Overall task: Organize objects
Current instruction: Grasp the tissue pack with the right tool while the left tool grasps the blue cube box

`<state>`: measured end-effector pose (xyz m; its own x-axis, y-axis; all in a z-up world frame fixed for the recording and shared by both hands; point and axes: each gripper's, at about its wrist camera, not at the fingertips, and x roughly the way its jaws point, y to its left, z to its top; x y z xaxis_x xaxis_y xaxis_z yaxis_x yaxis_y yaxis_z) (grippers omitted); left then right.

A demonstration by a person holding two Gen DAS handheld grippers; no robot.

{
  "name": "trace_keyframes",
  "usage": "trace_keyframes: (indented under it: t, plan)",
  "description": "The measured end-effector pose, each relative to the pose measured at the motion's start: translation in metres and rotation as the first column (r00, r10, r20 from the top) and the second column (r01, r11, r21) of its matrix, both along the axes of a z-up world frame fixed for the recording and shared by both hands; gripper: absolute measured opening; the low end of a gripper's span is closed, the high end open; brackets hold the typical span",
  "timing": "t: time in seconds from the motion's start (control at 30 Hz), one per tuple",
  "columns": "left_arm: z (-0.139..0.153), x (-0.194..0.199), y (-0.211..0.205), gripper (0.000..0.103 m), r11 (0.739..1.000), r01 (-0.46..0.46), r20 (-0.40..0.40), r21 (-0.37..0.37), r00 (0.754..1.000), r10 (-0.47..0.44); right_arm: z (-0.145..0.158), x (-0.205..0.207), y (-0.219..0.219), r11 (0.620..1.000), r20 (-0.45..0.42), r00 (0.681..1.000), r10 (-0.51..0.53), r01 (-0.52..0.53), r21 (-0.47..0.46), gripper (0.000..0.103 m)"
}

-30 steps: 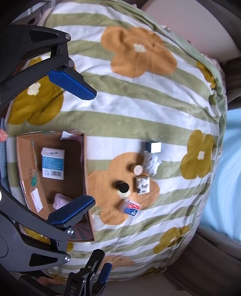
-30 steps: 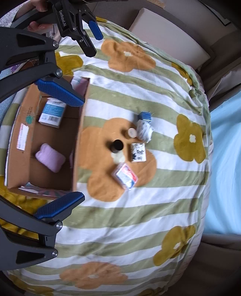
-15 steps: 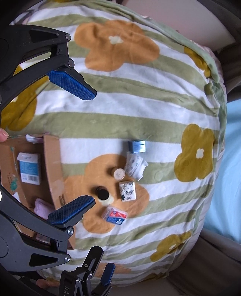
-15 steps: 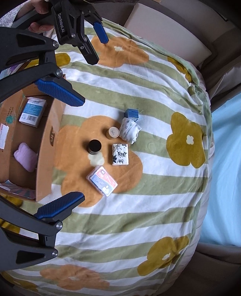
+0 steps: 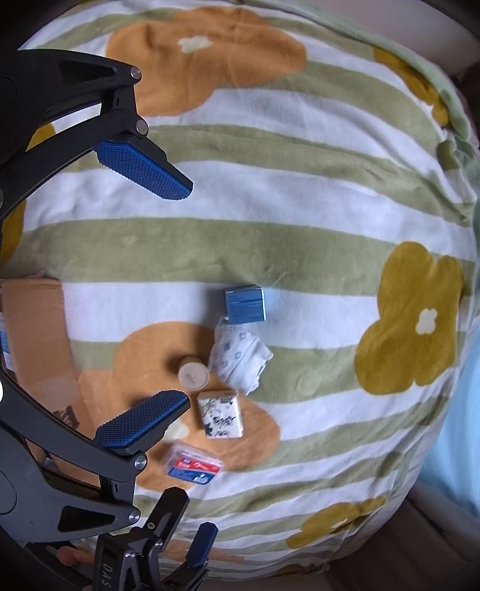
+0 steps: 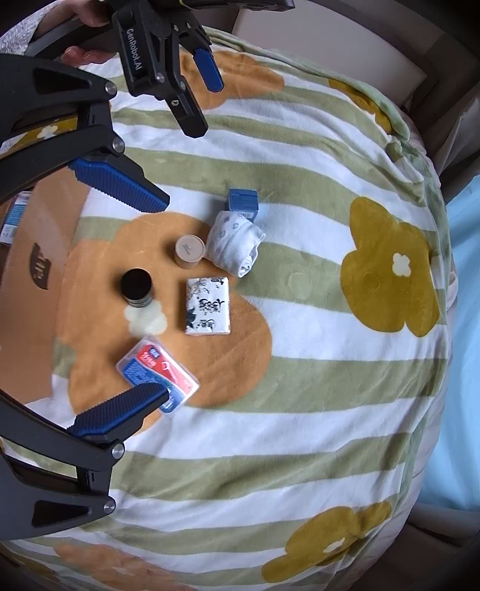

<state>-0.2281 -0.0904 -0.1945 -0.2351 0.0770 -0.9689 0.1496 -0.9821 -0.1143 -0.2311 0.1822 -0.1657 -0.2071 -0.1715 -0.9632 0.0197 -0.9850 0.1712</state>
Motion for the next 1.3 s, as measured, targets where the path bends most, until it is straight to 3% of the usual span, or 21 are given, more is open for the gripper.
trace_keyframes:
  t: [0.27, 0.43, 0.7, 0.83, 1.07, 1.17, 1.3]
  plan:
    - [-0.051, -0.040, -0.015, 0.098, 0.999, -0.037, 0.064, 0.022, 0.997, 0.036, -0.045, -0.031, -0.005, 1.000, 0.057, 0.998, 0.008, -0.008, 0.007, 0.092]
    - [-0.078, -0.056, -0.014, 0.088, 0.999, -0.034, 0.109, 0.028, 0.994, 0.031, -0.070, -0.038, -0.008, 1.000, 0.089, 0.996, 0.002, -0.004, 0.013, 0.092]
    - [-0.105, -0.070, -0.008, 0.088, 0.998, -0.039, 0.133, 0.044, 0.991, 0.032, -0.095, -0.051, -0.007, 1.000, 0.110, 0.994, -0.002, 0.002, 0.001, 0.092]
    - [-0.117, -0.074, -0.005, 0.078, 0.998, -0.040, 0.152, 0.047, 0.988, 0.032, -0.103, -0.056, -0.007, 1.000, 0.109, 0.994, 0.001, -0.004, 0.026, 0.092]
    - [-0.130, -0.078, -0.002, 0.073, 0.997, -0.047, 0.158, 0.054, 0.987, 0.038, -0.119, -0.061, -0.010, 0.999, 0.127, 0.992, 0.007, -0.012, 0.044, 0.092]
    - [-0.134, -0.079, 0.004, 0.067, 0.998, -0.027, 0.153, 0.050, 0.988, 0.020, -0.125, -0.062, -0.011, 0.999, 0.134, 0.991, 0.002, -0.008, 0.049, 0.091]
    - [-0.136, -0.079, 0.014, 0.045, 0.998, 0.013, 0.154, 0.055, 0.988, -0.022, -0.133, -0.063, -0.013, 0.998, 0.157, 0.988, -0.002, -0.009, 0.067, 0.077]
